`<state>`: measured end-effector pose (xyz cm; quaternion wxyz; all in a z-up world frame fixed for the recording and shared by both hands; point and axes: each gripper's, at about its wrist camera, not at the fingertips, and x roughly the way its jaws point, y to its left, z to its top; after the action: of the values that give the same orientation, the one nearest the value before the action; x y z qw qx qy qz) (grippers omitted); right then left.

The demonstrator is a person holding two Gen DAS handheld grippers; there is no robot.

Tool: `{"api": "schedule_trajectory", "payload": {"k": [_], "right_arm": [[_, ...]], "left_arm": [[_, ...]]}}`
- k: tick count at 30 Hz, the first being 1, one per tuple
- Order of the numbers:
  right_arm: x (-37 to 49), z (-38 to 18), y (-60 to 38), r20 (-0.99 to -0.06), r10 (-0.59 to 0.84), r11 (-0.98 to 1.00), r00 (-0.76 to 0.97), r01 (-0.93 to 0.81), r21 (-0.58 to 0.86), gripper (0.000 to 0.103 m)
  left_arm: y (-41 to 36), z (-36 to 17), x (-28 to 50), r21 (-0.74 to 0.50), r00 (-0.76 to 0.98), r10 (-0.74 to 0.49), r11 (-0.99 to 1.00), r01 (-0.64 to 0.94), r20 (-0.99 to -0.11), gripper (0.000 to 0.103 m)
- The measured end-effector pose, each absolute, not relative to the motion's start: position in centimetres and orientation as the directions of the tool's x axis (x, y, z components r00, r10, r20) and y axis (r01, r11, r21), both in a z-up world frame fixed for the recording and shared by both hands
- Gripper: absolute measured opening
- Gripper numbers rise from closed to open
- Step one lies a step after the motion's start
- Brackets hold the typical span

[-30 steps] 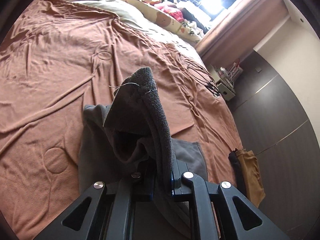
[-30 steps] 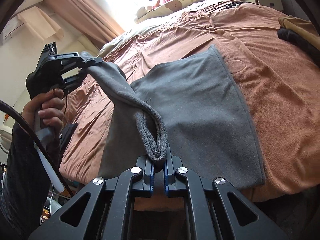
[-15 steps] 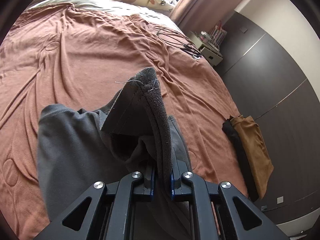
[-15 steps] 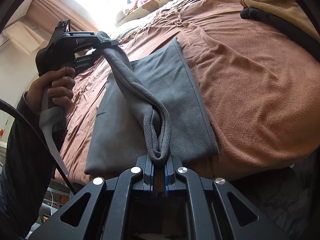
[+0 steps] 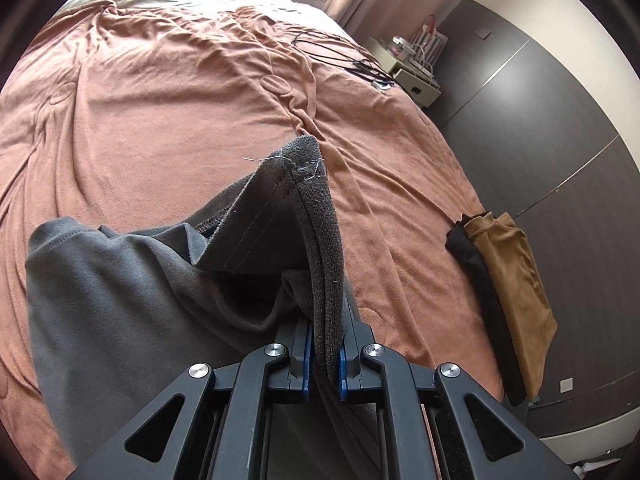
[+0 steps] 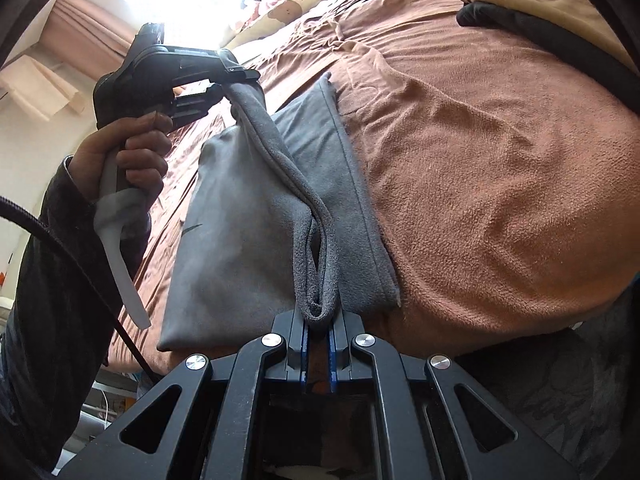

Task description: Fold small clothes

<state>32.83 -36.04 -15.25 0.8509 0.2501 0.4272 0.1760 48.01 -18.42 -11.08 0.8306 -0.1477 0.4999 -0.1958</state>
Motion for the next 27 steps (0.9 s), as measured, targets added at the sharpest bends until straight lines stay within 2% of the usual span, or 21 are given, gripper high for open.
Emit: {"api": "schedule_trajectory", "payload": {"k": [9,11,12,13,14,15,16,18,27], "right_arm": [[32.8,-15.1,-36.0,-0.660,0.477,0.831,0.581,-0.053,0.553,0.004],[32.9,-15.1,-35.9,-0.665,0.473,0.834,0.578,-0.051,0.549,0.004],[32.8,-15.2,-35.8,-0.670,0.471,0.837,0.574,-0.050,0.545,0.004],[32.8,-15.3,-35.7,-0.675,0.469,0.839,0.569,-0.048,0.542,0.004],[32.8,-15.4,-35.7,-0.679,0.470,0.838,0.564,-0.044,0.543,0.004],[32.8,-15.5,-35.6,-0.680,0.473,0.836,0.560,-0.042,0.547,0.004],[32.9,-15.5,-35.7,-0.680,0.476,0.834,0.557,-0.041,0.550,0.004],[33.0,-15.6,-35.8,-0.679,0.482,0.829,0.554,-0.036,0.559,0.004],[32.1,-15.1,-36.7,-0.671,0.477,0.830,0.568,-0.040,0.557,0.011]], "left_arm": [[-20.0,-13.0,49.4,-0.452,0.382,-0.478,0.877,0.162,-0.791,0.010],[-20.5,-13.3,50.0,-0.451,0.364,-0.475,0.879,0.155,-0.801,0.013],[-20.8,-13.5,50.2,-0.461,0.353,-0.485,0.873,0.157,-0.800,0.022],[-21.1,-13.5,50.3,-0.479,0.342,-0.507,0.861,0.169,-0.791,0.040],[-21.2,-13.4,50.4,-0.496,0.336,-0.530,0.848,0.188,-0.779,0.050],[-21.3,-13.2,50.3,-0.499,0.339,-0.538,0.843,0.201,-0.772,0.067],[-21.2,-12.9,50.1,-0.492,0.352,-0.532,0.846,0.204,-0.770,0.080],[-20.4,-12.4,49.6,-0.483,0.387,-0.518,0.854,0.193,-0.763,0.085],[-13.6,-12.5,47.1,-0.461,0.421,-0.463,0.880,0.112,-0.780,0.085]]}}
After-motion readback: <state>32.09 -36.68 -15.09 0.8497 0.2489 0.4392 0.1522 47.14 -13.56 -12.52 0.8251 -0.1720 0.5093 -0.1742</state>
